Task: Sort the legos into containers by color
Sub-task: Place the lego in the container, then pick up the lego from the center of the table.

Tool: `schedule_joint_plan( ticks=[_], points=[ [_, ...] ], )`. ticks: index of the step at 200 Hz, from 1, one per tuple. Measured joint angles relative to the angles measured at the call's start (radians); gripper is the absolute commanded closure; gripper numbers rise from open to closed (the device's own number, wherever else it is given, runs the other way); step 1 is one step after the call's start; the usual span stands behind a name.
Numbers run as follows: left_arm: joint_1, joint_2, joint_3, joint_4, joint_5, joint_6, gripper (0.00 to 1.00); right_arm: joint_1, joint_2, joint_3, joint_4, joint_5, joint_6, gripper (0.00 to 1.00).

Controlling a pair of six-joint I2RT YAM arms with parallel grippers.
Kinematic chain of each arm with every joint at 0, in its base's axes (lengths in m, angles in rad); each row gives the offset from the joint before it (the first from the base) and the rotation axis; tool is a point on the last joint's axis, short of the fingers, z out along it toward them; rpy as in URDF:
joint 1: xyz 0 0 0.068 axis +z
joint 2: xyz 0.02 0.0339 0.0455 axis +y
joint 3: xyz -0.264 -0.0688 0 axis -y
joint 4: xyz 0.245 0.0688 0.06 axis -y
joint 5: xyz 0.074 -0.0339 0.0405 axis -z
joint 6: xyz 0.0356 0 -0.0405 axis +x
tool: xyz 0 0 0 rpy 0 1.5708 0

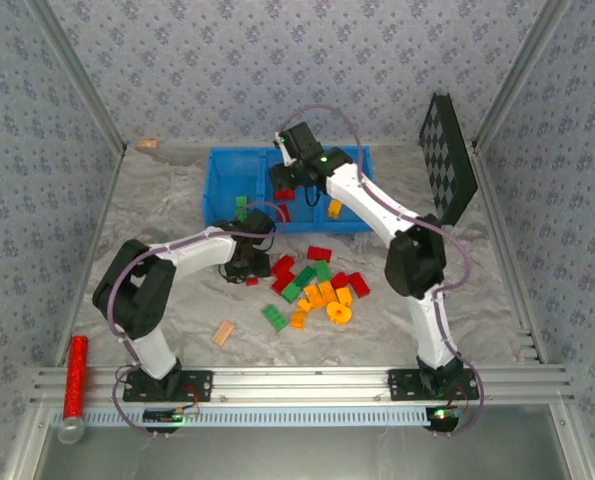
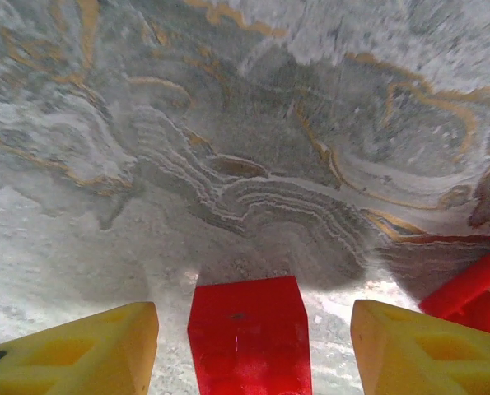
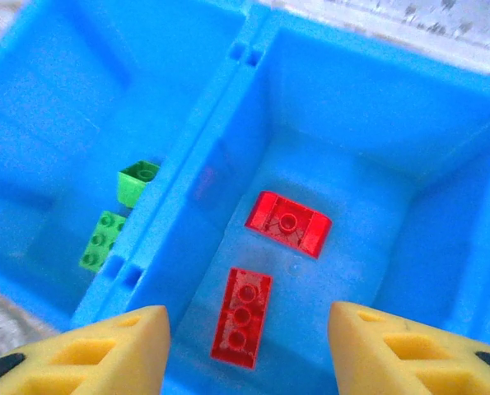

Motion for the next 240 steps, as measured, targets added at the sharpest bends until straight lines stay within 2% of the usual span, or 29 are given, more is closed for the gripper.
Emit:
schedule_joint_plan(
  ticks=[14, 39, 80, 120, 160, 196, 220, 240],
  points=[
    [0.0, 0.014, 0.0, -0.001, 0.007, 0.0, 0.39, 0.0, -0.073, -0.052, 0.004, 0.006, 0.0, 0.44],
    [0.002, 0.023, 0.002, -0.006, 0.007, 0.006, 0.49, -0.003, -0.205, -0.185, 0.009, 0.023, 0.002, 0.43],
    [0.012, 0.026, 0.006, -0.026, -0.003, 0.013, 0.67, -0.036, -0.459, -0.493, -0.008, 0.054, 0.023, 0.42],
    [0.014, 0.039, 0.027, -0.048, 0.002, 0.027, 0.77, -0.043, -0.692, -0.784, -0.047, 0.051, 0.067, 0.35],
    [0.014, 0.058, 0.071, -0.064, 0.027, 0.053, 0.78, -0.026, -0.884, -1.049, -0.084, 0.004, 0.189, 0.29],
    [0.018, 0.06, 0.209, -0.118, 0.034, 0.088, 0.78, 0.046, -1.024, -1.224, -0.082, -0.039, 0.354, 0.16],
    [0.025, 0.06, 0.336, -0.145, 0.038, 0.118, 0.78, 0.134, -1.076, -1.28, -0.077, -0.047, 0.365, 0.15],
    [0.03, 0.082, 0.465, -0.164, 0.038, 0.15, 0.78, 0.177, -1.082, -1.294, -0.075, -0.046, 0.312, 0.16]
  ],
)
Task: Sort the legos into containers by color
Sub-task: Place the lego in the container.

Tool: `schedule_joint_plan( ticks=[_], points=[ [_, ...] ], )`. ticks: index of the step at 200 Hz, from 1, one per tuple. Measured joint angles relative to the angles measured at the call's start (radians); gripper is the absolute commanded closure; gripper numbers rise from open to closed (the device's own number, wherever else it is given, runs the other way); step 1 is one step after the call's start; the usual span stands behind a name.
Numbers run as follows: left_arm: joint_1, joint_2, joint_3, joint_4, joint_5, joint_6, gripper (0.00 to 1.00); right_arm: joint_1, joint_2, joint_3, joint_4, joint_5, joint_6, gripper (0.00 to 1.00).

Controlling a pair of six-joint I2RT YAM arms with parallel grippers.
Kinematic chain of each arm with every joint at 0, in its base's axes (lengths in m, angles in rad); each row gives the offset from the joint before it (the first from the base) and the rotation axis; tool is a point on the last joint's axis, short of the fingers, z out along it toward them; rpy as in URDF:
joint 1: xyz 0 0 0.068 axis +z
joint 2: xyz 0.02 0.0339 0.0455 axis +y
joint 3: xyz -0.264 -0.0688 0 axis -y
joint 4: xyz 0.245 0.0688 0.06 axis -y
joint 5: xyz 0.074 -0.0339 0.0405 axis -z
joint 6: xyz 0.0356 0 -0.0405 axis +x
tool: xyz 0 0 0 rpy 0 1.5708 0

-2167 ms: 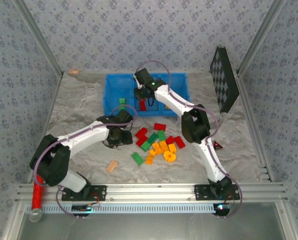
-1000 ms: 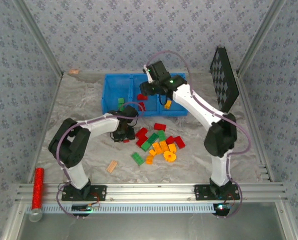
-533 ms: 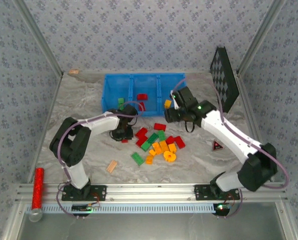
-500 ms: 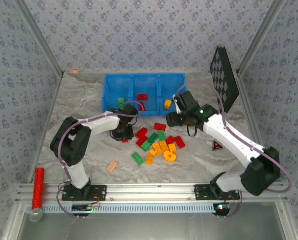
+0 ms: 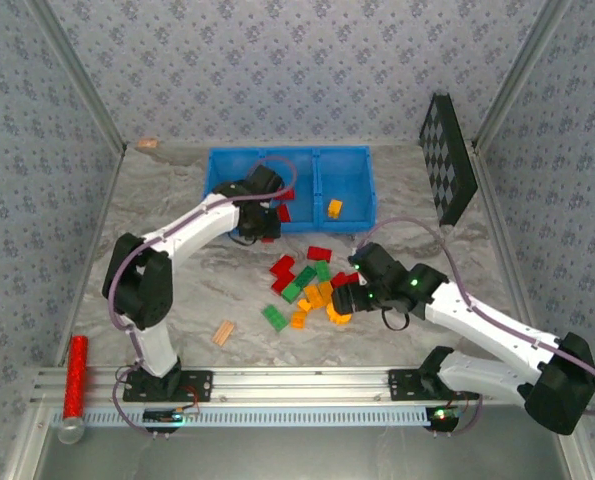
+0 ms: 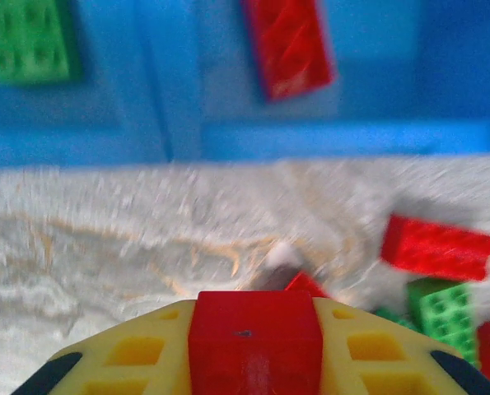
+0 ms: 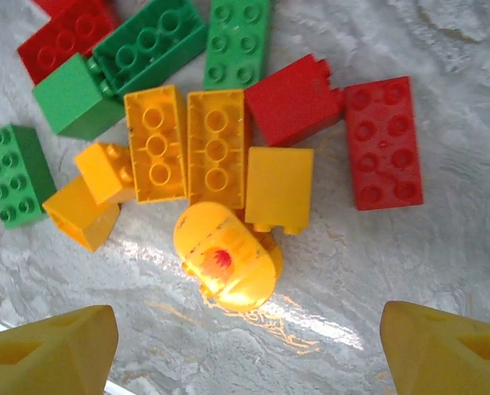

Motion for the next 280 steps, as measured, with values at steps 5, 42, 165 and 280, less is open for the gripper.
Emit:
schedule_joint_plan(
  ticks=[5, 42, 165, 280],
  points=[
    [0.003, 0.011, 0.033, -0.002, 0.0, 0.008, 0.78, 0.004, 0.001, -0.003, 0.0, 0.0, -0.024, 0.17],
    [0.023, 0.137, 0.241, -0.005, -0.003, 0.051, 0.78, 0.014, 0.026, -0.008, 0.022, -0.009, -0.175, 0.17],
    [0.058, 0.533, 0.672, -0.103, 0.011, 0.105, 0.76, 0.126, 0.389, 0.065, 0.064, 0.016, -0.153, 0.16],
    [0.062, 0.606, 0.727, -0.112, 0.058, 0.101, 0.66, 0.146, 0.506, 0.101, 0.069, 0.106, -0.046, 0.31]
  ],
)
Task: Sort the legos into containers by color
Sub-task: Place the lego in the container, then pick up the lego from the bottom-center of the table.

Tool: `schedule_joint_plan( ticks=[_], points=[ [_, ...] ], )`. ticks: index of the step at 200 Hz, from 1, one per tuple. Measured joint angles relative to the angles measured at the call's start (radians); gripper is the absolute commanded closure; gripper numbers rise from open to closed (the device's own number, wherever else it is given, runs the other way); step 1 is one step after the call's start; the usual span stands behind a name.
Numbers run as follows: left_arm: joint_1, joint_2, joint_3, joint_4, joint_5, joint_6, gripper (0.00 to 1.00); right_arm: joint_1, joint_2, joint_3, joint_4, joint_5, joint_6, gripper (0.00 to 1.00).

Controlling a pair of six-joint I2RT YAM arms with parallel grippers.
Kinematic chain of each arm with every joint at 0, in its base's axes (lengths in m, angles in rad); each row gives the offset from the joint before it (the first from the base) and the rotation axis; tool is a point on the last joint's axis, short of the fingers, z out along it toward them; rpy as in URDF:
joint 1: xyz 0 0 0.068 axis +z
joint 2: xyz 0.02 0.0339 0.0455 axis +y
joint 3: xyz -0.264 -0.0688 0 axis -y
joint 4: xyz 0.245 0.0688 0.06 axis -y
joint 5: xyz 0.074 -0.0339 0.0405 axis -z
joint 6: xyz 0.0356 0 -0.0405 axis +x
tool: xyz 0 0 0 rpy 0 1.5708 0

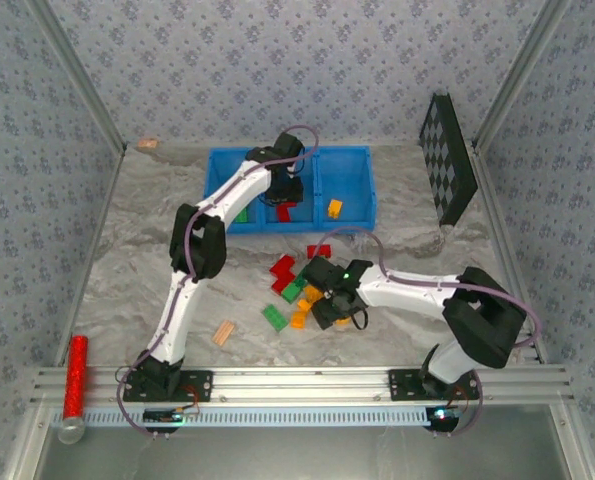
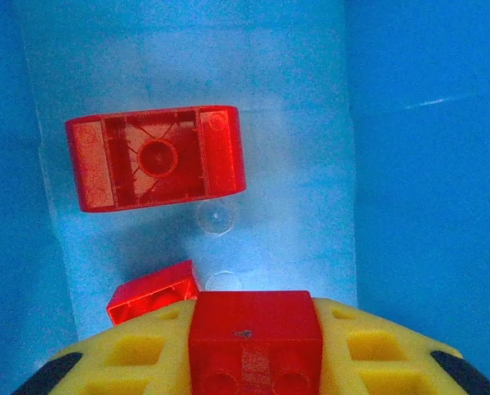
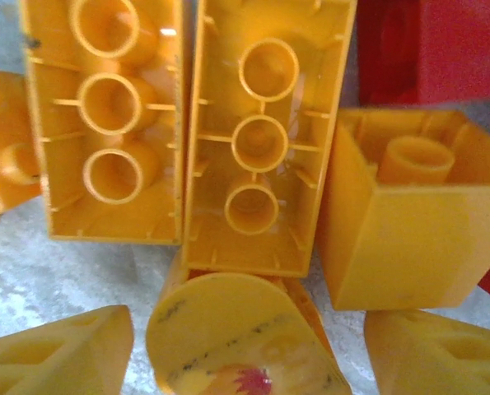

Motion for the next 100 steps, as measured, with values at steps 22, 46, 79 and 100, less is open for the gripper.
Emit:
schedule_joint_plan(
  ticks=[22, 46, 79, 100],
  points=[
    [0.0, 0.012, 0.0, -0.001, 0.006, -0.001, 0.6, 0.005, 0.019, -0.016, 0.003, -0.003, 0.019, 0.36],
    [0.0, 0.016, 0.0, -0.008, 0.01, -0.007, 0.54, 0.02, 0.02, -0.026, 0.01, -0.004, 0.034, 0.46],
    [0.0, 0.016, 0.0, -0.012, 0.016, -0.008, 0.47, 0.029, 0.014, -0.028, 0.006, 0.001, 0.058, 0.57],
    [0.0, 0.016, 0.0, -0.016, 0.017, -0.007, 0.44, 0.031, 0.006, -0.035, 0.01, 0.004, 0.071, 0.61]
  ],
)
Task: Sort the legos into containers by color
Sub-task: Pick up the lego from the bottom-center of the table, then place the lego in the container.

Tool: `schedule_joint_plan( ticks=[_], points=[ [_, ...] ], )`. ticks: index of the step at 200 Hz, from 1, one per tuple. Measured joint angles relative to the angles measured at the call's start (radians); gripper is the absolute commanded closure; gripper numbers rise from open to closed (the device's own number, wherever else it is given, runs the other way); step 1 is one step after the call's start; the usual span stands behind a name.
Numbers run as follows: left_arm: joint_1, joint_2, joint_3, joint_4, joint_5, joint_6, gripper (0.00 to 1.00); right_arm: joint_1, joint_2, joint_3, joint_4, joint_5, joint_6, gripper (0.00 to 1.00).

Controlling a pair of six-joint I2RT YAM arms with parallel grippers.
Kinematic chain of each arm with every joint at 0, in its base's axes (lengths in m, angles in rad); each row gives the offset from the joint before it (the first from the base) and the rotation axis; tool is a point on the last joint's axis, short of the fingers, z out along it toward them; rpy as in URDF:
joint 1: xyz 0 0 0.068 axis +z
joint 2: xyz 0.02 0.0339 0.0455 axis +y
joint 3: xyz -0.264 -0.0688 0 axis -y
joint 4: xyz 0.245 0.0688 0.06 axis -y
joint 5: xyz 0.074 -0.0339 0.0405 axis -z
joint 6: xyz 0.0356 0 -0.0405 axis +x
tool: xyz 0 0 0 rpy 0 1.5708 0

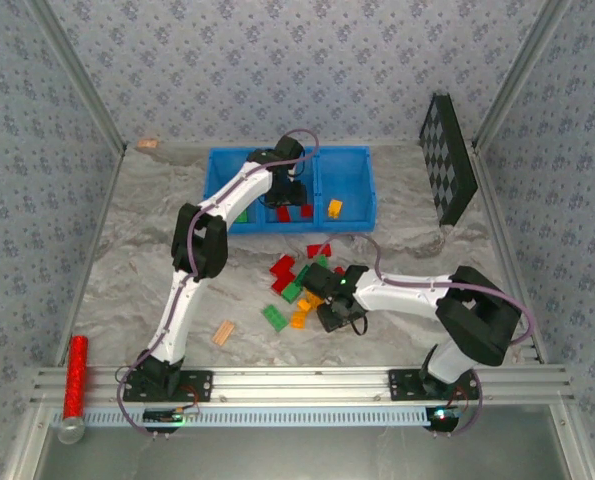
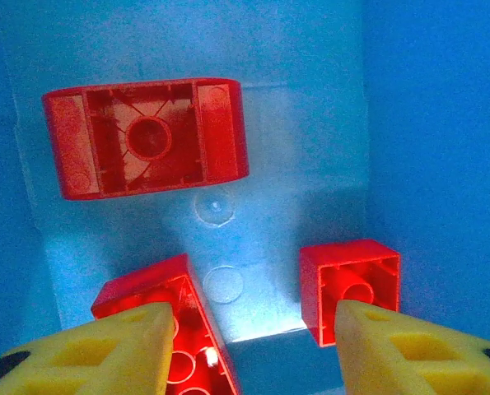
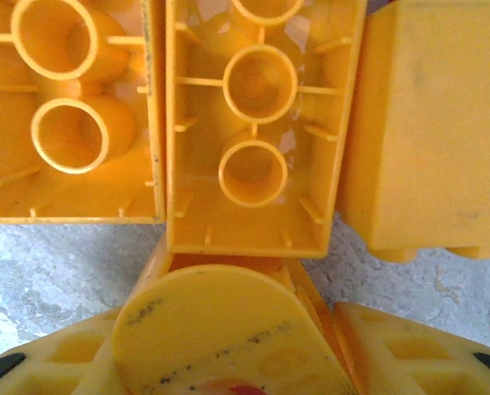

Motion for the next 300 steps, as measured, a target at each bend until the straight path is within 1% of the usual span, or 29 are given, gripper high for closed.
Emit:
schedule_joint_plan(
  ticks=[36, 59, 80, 93, 105, 126, 149, 169, 194, 214, 255, 278, 300],
  points=[
    [0.0, -0.008, 0.0, -0.003, 0.001, 0.001, 0.41, 0.002, -0.055, -0.031, -0.024, 0.0, 0.041, 0.66],
    [0.0, -0.043, 0.0, -0.013, 0.004, 0.013, 0.4, -0.005, -0.146, -0.038, -0.06, -0.008, 0.067, 0.67],
    [0.0, -0.119, -0.001, -0.035, 0.003, 0.033, 0.39, -0.038, -0.248, -0.037, -0.082, -0.031, 0.078, 0.68],
    [-0.001, -0.184, -0.021, -0.036, -0.001, 0.042, 0.38, -0.08, -0.307, -0.03, -0.104, -0.04, 0.08, 0.7],
    [-0.001, -0.267, -0.079, -0.026, -0.008, 0.045, 0.38, -0.132, -0.348, -0.013, -0.127, -0.05, 0.079, 0.7],
    [-0.003, -0.425, -0.227, -0.014, -0.034, 0.043, 0.36, -0.247, -0.391, 0.044, -0.157, -0.065, 0.059, 0.71],
    [-0.008, -0.573, -0.406, 0.0, -0.069, 0.033, 0.35, -0.386, -0.388, 0.14, -0.17, -0.092, 0.003, 0.7],
    [-0.016, -0.657, -0.54, 0.003, -0.08, 0.013, 0.34, -0.48, -0.338, 0.261, -0.174, -0.1, -0.061, 0.71],
    [-0.033, -0.758, -0.713, 0.011, -0.079, -0.03, 0.34, -0.536, -0.218, 0.431, -0.164, -0.103, -0.144, 0.7],
    [-0.048, -0.836, -0.833, 0.021, -0.072, -0.086, 0.34, -0.555, -0.108, 0.541, -0.143, -0.099, -0.202, 0.7],
    [-0.082, -0.966, -1.069, 0.058, -0.026, -0.256, 0.33, -0.566, 0.124, 0.725, -0.105, -0.079, -0.29, 0.7],
    [-0.109, -0.993, -1.156, 0.071, -0.002, -0.335, 0.32, -0.567, 0.255, 0.825, -0.092, -0.072, -0.319, 0.7],
    [-0.134, -1.014, -1.2, 0.085, 0.005, -0.39, 0.31, -0.569, 0.362, 0.888, -0.074, -0.068, -0.334, 0.7]
  ],
)
